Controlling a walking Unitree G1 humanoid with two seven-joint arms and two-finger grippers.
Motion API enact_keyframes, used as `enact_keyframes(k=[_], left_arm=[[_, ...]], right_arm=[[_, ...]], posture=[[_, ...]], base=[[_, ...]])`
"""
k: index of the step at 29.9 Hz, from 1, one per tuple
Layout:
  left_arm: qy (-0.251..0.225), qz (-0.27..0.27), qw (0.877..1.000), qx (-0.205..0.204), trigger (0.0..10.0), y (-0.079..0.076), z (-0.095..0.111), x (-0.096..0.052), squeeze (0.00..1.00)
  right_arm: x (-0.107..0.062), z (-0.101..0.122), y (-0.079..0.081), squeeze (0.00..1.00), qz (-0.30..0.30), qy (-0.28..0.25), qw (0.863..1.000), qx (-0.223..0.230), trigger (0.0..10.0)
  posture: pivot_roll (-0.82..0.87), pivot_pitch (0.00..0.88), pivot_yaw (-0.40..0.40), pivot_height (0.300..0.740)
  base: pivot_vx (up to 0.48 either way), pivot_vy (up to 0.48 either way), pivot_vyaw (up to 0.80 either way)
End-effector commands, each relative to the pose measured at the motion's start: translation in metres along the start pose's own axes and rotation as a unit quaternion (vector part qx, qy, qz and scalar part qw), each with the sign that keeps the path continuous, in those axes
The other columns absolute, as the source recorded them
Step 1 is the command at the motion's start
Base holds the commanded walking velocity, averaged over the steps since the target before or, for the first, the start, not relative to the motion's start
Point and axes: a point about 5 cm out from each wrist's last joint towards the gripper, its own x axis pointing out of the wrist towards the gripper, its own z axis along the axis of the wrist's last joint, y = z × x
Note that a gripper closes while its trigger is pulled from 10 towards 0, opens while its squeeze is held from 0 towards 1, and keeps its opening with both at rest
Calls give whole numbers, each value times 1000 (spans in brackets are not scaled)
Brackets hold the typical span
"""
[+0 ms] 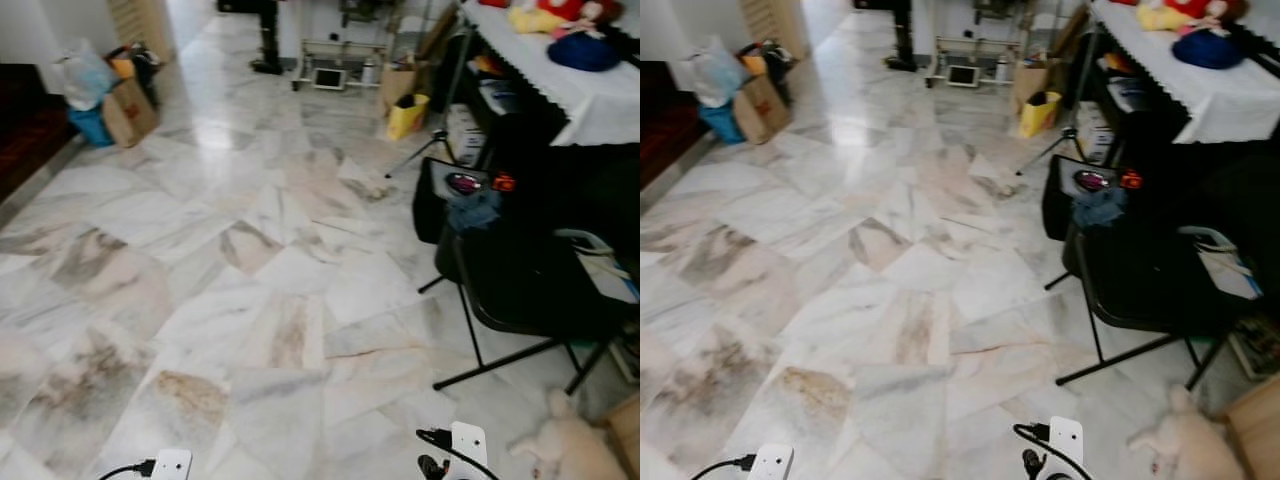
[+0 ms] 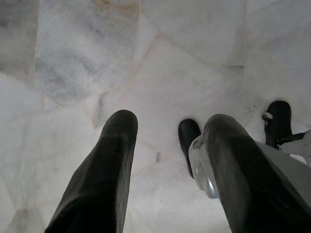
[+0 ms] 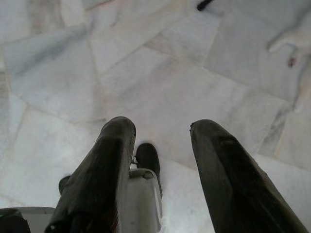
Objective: Hang keys on a hook
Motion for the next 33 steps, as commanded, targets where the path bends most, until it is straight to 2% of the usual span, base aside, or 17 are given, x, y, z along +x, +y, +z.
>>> enact_keyframes(k=[1,33], left_arm=[[7,-4,1000,-5,10000,-1,-3,0,0],[14,-7,1000,-5,10000,3,-9,-2,0]], right_arm=[[0,0,-2,0,-6,4,1000,-2,10000],[0,0,-4,0,-7,5,1000,-3,10000]], posture=[[134,0,-48,740],[120,0,-51,740]], base=[[0,0,-788],[0,0,-788]])
